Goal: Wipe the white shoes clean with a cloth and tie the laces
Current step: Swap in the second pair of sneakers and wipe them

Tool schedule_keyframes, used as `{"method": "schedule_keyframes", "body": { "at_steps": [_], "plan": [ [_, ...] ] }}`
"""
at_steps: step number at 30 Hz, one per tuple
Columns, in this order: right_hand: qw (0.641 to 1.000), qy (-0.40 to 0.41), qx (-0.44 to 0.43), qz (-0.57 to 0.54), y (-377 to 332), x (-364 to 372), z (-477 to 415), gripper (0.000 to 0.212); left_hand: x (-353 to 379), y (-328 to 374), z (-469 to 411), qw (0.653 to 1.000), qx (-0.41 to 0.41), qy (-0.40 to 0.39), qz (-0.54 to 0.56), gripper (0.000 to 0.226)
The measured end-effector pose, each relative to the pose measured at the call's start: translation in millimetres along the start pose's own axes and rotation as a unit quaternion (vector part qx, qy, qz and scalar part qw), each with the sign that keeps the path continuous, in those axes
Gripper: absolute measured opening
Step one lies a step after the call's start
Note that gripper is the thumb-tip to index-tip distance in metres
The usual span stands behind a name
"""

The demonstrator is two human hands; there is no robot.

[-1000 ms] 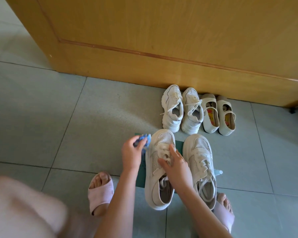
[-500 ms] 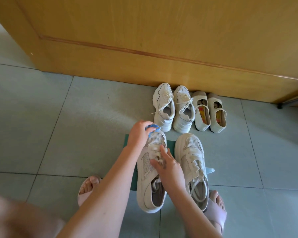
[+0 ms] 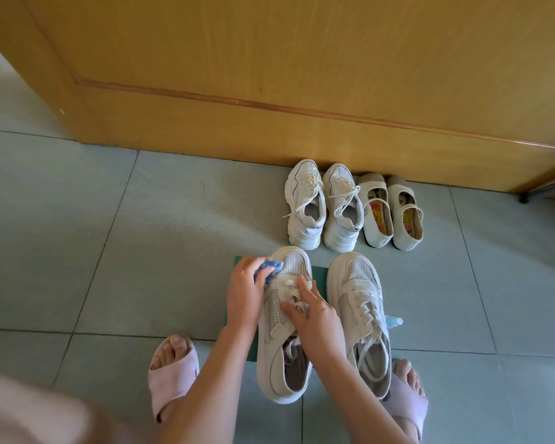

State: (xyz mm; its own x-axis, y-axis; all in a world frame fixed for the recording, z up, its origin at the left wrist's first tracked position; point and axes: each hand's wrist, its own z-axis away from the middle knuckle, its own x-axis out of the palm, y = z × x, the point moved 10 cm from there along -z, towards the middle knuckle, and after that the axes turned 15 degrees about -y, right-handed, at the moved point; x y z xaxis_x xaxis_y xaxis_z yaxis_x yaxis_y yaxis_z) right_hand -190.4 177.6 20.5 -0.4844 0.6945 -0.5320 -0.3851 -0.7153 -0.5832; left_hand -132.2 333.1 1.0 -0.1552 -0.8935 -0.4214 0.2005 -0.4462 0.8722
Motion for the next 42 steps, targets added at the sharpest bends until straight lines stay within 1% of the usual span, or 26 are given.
{"method": "schedule_keyframes", "body": {
  "at_steps": [6, 12, 18, 21, 26, 31, 36, 42],
  "plan": [
    [1.0, -0.003, -0.003, -0.007, -1, -1, 0, 0.062, 0, -8, 16, 1.0, 0.001, -0.003, -0.008, 0.017],
    [1.0, -0.003, -0.004, -0.012, 0, 0, 0, 0.064, 5, -25, 44, 0.998, -0.041, 0.011, 0.045, 0.017],
    [1.0, -0.002, -0.007, -0.009, -1, 0, 0, 0.064, 7, -35, 62, 0.996, -0.076, 0.031, 0.043, 0.018],
    [1.0, -0.003, -0.006, -0.016, 1, 0, 1, 0.064, 1, -29, 64, 0.997, -0.059, 0.037, 0.041, 0.016],
    [1.0, -0.007, 0.0, -0.019, 2, 0, 2, 0.065, -21, -8, 44, 0.993, -0.038, 0.102, 0.054, 0.017],
    [1.0, -0.003, -0.002, -0.018, 1, 0, 1, 0.064, -4, -2, 37, 0.997, -0.038, 0.064, 0.023, 0.022],
    [1.0, -0.001, 0.004, -0.007, 2, 0, 1, 0.065, 2, -12, 48, 0.999, -0.009, 0.031, 0.027, 0.019],
    [1.0, -0.008, 0.002, -0.015, 3, 2, 1, 0.066, 1, -17, 56, 0.998, -0.002, 0.038, 0.044, 0.02]
  ]
}}
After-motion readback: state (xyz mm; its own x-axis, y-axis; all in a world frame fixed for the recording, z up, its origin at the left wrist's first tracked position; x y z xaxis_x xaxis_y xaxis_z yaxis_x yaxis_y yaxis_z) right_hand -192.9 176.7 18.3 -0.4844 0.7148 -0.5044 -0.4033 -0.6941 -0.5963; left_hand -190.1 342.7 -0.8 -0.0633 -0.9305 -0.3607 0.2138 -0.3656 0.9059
